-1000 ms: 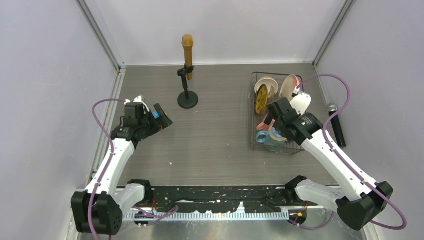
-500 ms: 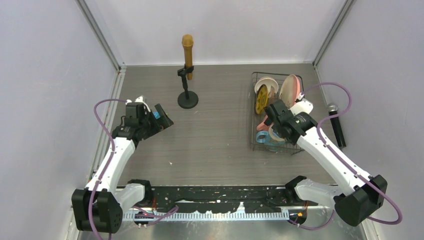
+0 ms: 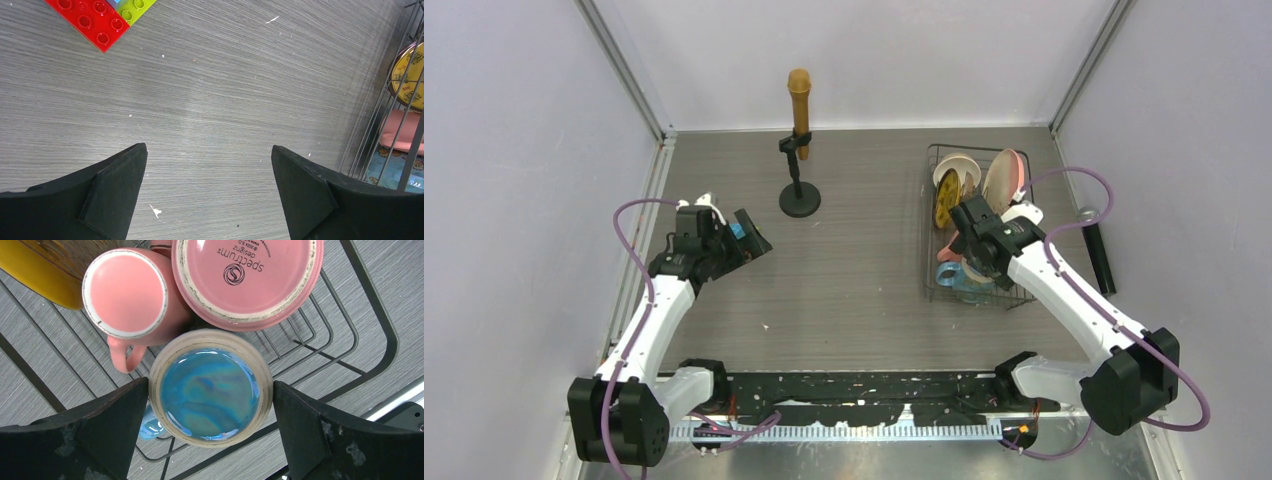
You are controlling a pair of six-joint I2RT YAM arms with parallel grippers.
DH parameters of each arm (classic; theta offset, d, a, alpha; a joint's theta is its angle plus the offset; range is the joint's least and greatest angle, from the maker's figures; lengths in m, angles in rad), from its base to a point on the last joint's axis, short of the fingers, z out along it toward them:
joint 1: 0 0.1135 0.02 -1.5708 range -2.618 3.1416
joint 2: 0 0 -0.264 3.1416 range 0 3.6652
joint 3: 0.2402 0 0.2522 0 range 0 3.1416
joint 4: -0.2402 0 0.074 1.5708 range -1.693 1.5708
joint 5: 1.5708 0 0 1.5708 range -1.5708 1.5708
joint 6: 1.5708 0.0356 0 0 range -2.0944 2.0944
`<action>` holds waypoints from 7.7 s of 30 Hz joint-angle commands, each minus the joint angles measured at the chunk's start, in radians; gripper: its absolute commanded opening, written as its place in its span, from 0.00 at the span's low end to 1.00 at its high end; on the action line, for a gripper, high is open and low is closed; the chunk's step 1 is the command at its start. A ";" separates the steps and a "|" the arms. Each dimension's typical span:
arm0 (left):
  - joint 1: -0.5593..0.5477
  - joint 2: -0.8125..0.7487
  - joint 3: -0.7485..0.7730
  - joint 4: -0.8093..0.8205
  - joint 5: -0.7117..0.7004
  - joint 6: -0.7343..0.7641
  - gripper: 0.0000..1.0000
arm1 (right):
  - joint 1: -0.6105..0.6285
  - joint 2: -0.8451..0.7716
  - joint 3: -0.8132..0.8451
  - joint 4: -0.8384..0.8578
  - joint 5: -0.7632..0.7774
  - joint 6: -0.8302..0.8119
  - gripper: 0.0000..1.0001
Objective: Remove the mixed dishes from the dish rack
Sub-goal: Pick up the cup from the dish rack, then place the cup at the center of the board.
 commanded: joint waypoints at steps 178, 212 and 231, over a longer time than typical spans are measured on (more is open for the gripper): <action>-0.468 0.218 -0.178 1.214 0.029 -0.843 0.00 | 0.536 0.139 -0.446 2.087 0.069 -0.523 0.83; -0.468 -0.033 0.047 0.831 0.528 0.013 0.00 | 0.521 -0.224 -0.371 1.215 -0.308 -0.570 1.00; -0.467 -0.286 -0.184 1.036 0.587 0.276 0.00 | 0.520 -0.329 -0.273 0.773 -0.568 -0.821 1.00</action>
